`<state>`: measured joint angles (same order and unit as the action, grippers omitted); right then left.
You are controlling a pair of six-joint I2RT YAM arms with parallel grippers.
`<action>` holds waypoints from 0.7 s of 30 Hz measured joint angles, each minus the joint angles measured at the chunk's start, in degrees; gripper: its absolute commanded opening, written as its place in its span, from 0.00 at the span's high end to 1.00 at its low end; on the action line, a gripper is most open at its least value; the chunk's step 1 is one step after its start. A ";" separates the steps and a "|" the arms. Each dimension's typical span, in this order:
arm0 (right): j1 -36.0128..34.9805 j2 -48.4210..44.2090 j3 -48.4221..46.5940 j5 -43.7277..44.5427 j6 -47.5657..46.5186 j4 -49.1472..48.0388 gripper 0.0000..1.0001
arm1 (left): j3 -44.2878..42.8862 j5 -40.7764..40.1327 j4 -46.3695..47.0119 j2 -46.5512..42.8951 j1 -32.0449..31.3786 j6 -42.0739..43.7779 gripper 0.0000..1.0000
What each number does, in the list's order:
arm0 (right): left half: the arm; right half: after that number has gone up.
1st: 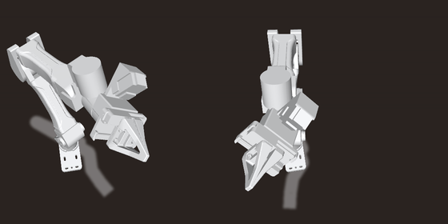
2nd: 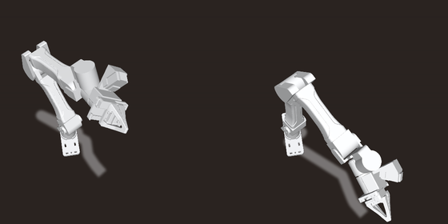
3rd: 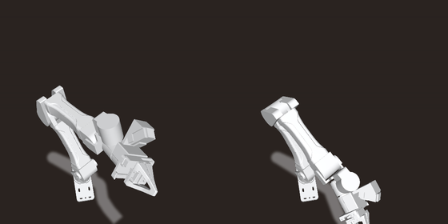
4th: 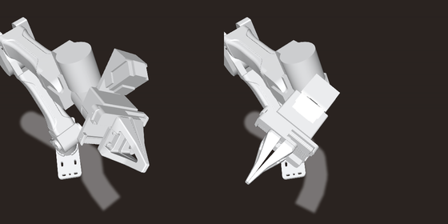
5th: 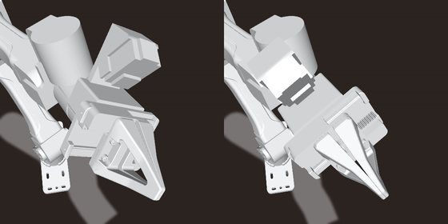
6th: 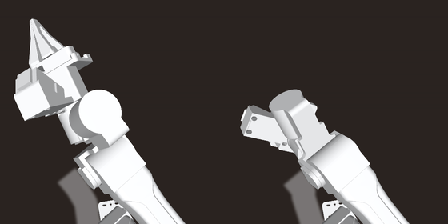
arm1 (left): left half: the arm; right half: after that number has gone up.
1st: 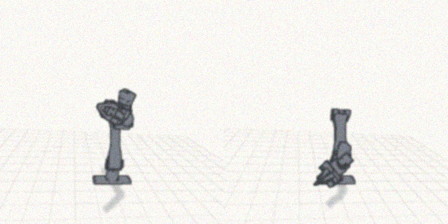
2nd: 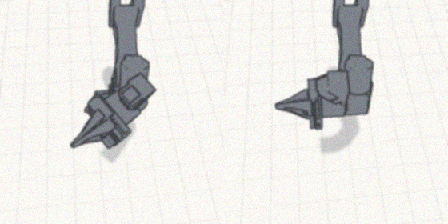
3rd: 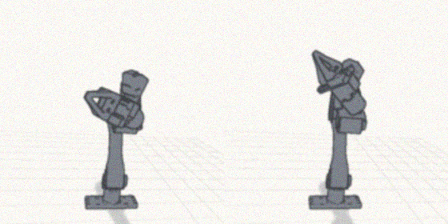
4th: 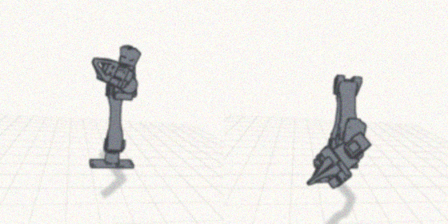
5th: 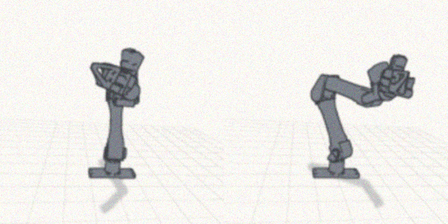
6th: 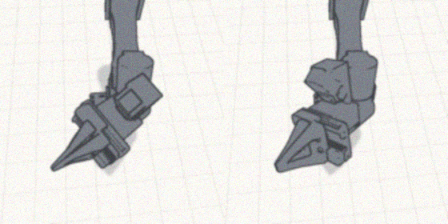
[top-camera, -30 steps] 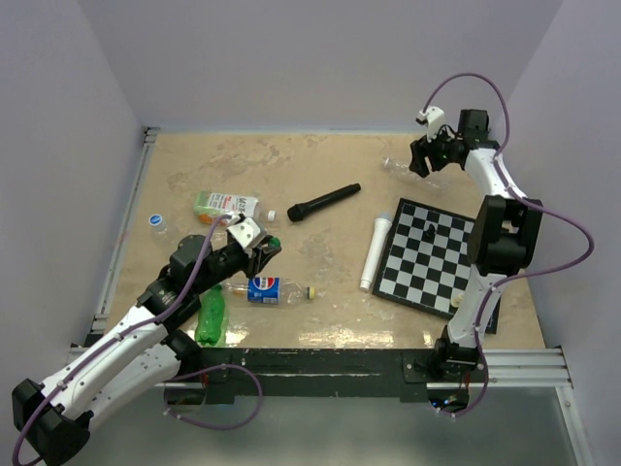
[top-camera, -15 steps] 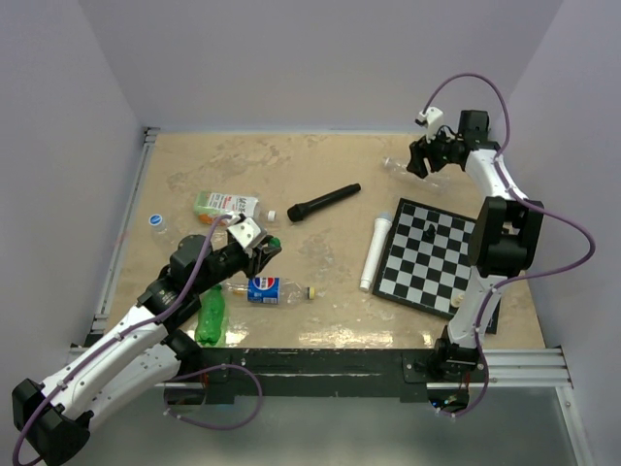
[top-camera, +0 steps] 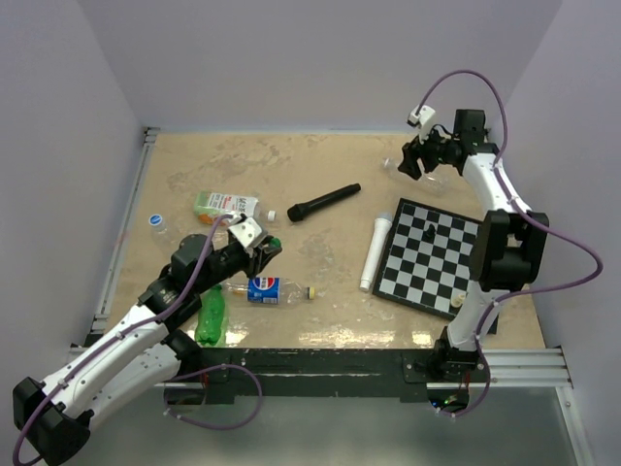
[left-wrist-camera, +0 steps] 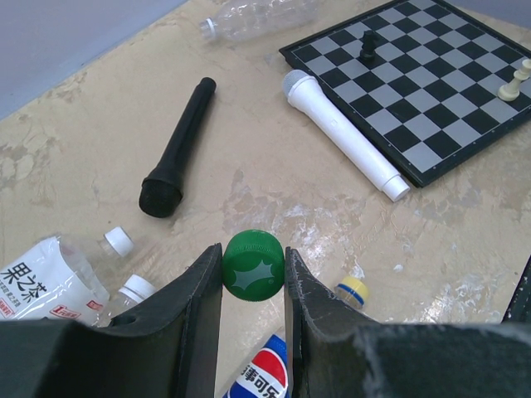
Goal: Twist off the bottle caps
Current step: Place the bottle cap at the center of the board.
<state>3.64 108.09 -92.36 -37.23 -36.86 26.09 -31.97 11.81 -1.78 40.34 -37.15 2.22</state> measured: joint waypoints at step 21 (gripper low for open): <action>-14.08 -28.00 21.00 -15.91 -12.55 3.04 0.30 | -0.09 9.09 7.87 6.75 0.00 -15.30 1.00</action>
<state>-10.44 80.09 -71.35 -53.15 -49.41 29.12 -32.05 20.91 6.09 47.09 -37.15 -13.08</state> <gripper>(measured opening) 0.699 0.337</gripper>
